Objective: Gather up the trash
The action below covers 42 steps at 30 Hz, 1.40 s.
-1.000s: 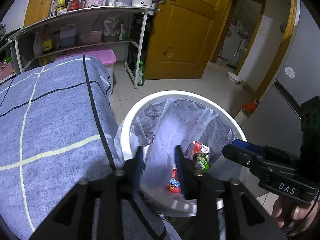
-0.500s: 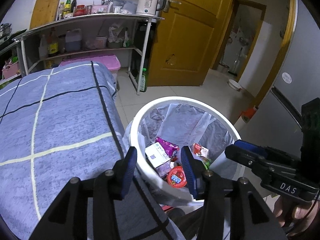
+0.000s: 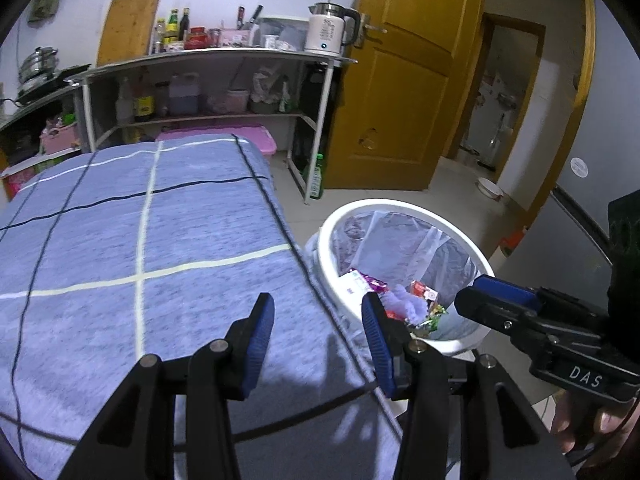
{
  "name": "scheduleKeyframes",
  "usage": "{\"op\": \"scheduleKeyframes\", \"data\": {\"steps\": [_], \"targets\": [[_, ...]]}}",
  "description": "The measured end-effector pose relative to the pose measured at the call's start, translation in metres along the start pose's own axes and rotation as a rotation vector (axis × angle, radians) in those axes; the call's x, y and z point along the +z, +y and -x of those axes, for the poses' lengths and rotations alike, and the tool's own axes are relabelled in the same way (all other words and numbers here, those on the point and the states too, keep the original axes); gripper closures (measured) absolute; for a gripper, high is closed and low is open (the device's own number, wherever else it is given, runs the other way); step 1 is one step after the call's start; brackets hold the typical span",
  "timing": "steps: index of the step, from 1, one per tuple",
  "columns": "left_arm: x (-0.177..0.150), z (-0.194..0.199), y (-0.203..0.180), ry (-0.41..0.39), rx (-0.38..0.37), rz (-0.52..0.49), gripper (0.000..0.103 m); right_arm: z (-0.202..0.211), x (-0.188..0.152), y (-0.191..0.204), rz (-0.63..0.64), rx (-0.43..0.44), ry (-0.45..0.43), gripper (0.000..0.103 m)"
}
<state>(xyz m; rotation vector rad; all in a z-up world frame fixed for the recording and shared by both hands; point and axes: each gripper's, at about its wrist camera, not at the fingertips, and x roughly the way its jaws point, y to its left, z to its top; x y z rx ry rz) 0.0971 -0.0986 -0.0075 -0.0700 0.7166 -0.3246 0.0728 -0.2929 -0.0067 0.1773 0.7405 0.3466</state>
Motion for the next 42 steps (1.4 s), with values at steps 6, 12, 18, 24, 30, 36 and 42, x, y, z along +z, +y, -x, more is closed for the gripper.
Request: {"op": "scheduleKeyframes", "data": {"steps": [6, 12, 18, 24, 30, 36, 42], "targets": [[-0.012, 0.023, 0.009, -0.03, 0.043, 0.014, 0.056, 0.005, -0.008, 0.023, 0.053, 0.033, -0.012, 0.06], [-0.026, 0.04, 0.013, -0.048, 0.081, 0.024, 0.056, 0.012, -0.016, 0.032, 0.069, 0.047, -0.016, 0.059], [-0.04, 0.055, 0.014, -0.062, 0.111, 0.029, 0.056, 0.021, -0.025, 0.039, 0.087, 0.054, -0.024, 0.059], [-0.046, 0.067, 0.014, -0.086, 0.126, 0.033, 0.056, 0.029, -0.033, 0.045, 0.099, 0.056, -0.03, 0.059], [-0.05, 0.072, 0.012, -0.095, 0.129, 0.038, 0.056, 0.034, -0.037, 0.047, 0.11, 0.051, -0.037, 0.059], [-0.051, 0.073, 0.012, -0.095, 0.13, 0.039, 0.056, 0.034, -0.038, 0.046, 0.111, 0.05, -0.038, 0.059], [-0.053, 0.074, 0.012, -0.091, 0.13, 0.043, 0.056, 0.034, -0.038, 0.047, 0.111, 0.051, -0.037, 0.059]]}}
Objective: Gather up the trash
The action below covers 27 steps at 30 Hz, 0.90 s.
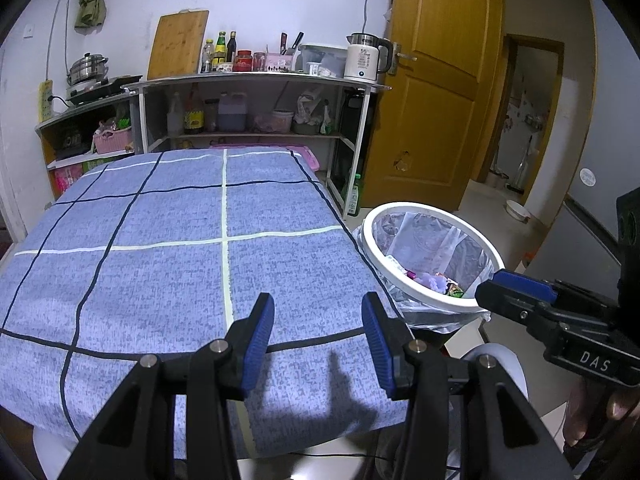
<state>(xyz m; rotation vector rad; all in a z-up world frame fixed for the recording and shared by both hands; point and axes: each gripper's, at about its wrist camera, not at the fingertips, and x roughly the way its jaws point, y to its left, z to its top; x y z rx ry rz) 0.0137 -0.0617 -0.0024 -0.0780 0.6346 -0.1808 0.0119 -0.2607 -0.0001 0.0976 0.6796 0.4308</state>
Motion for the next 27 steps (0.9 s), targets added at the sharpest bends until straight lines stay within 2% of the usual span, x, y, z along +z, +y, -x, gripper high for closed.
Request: {"op": "scheduleKeyframes", "data": {"steps": [27], "targets": [[-0.0008, -0.004, 0.0023, 0.009, 0.006, 0.013, 0.056, -0.0004, 0.0008, 0.0013, 0.005, 0.001, 0.01, 0.059]]}}
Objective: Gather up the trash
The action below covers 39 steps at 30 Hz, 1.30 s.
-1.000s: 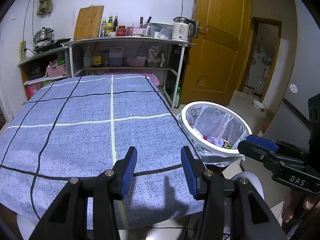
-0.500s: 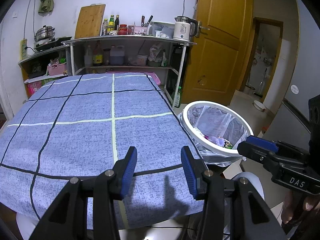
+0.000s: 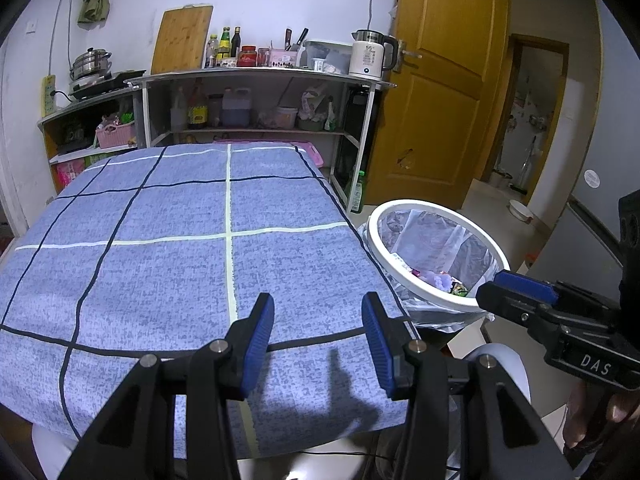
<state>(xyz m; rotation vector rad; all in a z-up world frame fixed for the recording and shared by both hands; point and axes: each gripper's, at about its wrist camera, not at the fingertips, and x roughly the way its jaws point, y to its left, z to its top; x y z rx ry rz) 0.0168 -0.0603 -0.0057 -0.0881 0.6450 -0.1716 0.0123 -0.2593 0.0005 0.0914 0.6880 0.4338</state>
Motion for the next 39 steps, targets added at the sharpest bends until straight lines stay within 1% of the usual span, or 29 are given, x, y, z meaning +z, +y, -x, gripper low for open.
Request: {"op": "scheduleKeyframes", "data": {"steps": [18, 28, 39], "targets": [[-0.003, -0.005, 0.0, 0.014, 0.009, -0.009, 0.056, 0.0, 0.0, 0.001, -0.001, -0.001, 0.001, 0.059], [-0.003, -0.007, -0.004, 0.021, 0.027, -0.022, 0.056, -0.005, -0.001, 0.001, 0.002, -0.001, 0.009, 0.059], [-0.005, -0.01, -0.004, 0.038, 0.022, -0.017, 0.056, -0.008, -0.003, 0.001, 0.002, -0.002, 0.014, 0.059]]}}
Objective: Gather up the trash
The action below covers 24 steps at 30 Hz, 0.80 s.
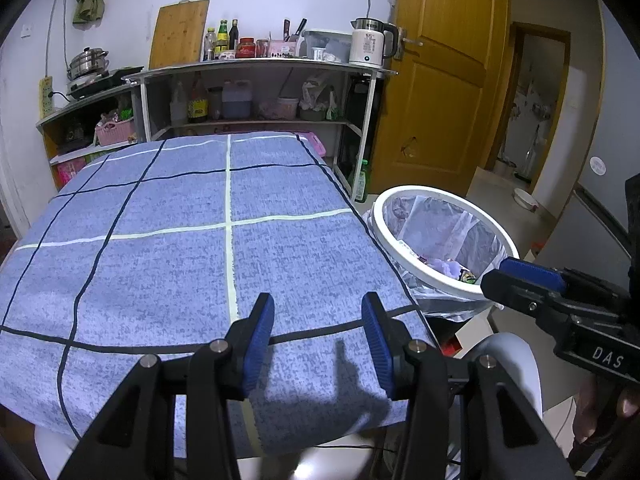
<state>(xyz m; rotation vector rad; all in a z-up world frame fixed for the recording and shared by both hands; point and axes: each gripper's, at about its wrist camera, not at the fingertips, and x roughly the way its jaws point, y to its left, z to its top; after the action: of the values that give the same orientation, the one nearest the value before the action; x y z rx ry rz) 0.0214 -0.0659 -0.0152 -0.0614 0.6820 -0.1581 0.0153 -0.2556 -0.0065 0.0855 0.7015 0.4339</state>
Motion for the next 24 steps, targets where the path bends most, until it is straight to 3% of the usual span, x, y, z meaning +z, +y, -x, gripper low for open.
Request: {"op": "scheduleKeyframes", "data": {"steps": [24], "targets": [[-0.0027, -0.0036, -0.0018, 0.008, -0.007, 0.008, 0.056, -0.0018, -0.0008, -0.0005, -0.001, -0.003, 0.007, 0.059]]}}
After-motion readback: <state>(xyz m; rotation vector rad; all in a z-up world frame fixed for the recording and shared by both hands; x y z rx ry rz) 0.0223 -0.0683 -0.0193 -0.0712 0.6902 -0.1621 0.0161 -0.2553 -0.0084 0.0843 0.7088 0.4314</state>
